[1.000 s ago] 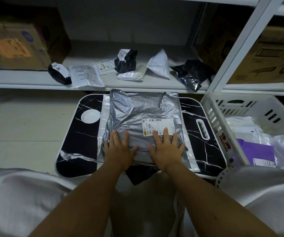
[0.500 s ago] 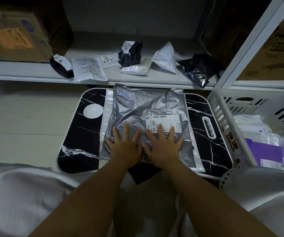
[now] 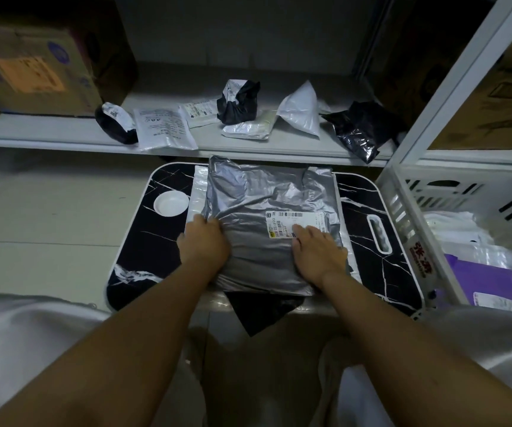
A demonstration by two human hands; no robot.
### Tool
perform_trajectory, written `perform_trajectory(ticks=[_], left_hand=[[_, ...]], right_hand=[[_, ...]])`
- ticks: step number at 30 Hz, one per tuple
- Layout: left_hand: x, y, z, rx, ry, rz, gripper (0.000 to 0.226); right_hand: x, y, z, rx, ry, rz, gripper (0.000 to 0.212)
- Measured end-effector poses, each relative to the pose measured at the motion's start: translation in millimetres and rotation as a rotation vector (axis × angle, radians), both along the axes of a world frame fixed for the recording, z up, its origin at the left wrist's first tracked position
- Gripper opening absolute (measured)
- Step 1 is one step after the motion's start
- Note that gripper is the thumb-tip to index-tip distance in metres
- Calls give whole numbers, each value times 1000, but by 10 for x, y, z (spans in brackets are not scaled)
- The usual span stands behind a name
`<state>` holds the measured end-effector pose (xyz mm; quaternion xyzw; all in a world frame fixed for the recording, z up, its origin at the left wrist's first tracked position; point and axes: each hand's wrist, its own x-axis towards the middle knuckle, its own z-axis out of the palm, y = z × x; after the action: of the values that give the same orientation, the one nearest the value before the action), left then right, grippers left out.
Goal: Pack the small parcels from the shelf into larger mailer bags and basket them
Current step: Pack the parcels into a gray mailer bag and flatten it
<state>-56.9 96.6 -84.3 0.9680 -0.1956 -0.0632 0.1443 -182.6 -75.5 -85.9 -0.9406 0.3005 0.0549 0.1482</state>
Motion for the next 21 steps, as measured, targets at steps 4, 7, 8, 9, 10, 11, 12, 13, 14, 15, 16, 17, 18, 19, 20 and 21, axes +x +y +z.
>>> perform_trajectory(ticks=[4,7,8,9,10,11,12,13,14,15,16,17,18,19,20,21], left_hand=[[91,59,131,-242,79,262,46],[174,100,97,-252,281,418,73],[200,110,76,-266,338,457,79],[228,122,35,-290,397,499,84],[244,131,8,-321,446,535,86],[258,140,-20,-351,484,564,88],[274,152,-48,-385,510,580,87],[287,162,-55,-416,530,587,86],[296,176,-62,-448,553,584,84],[307,185,-64,-480,575,573,81],[312,196,-74,-504,597,550,76],[304,198,-64,-513,611,519,70],[289,202,-53,-511,615,495,64],[269,207,-37,-502,604,477,60],[254,212,-26,-485,588,467,56],[238,212,-9,-463,563,459,52]], right_hand=[[-106,-164,124,-41,-296,-318,38],[-189,-324,187,116,-232,-594,61],[-214,-382,182,203,-183,-646,72],[-233,-430,165,277,-138,-678,83],[-238,-484,119,332,-99,-697,92],[-236,-518,85,373,-81,-706,99],[-231,-540,45,422,-88,-723,104],[-221,-554,17,489,-120,-734,108],[-208,-553,-1,577,-165,-749,110],[-196,-548,-3,657,-216,-757,106],[-189,-544,-6,713,-251,-764,96],[-186,-548,-5,740,-268,-760,81],[-188,-542,-1,737,-265,-751,66],[-193,-533,9,715,-260,-739,52],[-200,-514,23,682,-254,-735,44],[-206,-492,50,640,-250,-727,40]])
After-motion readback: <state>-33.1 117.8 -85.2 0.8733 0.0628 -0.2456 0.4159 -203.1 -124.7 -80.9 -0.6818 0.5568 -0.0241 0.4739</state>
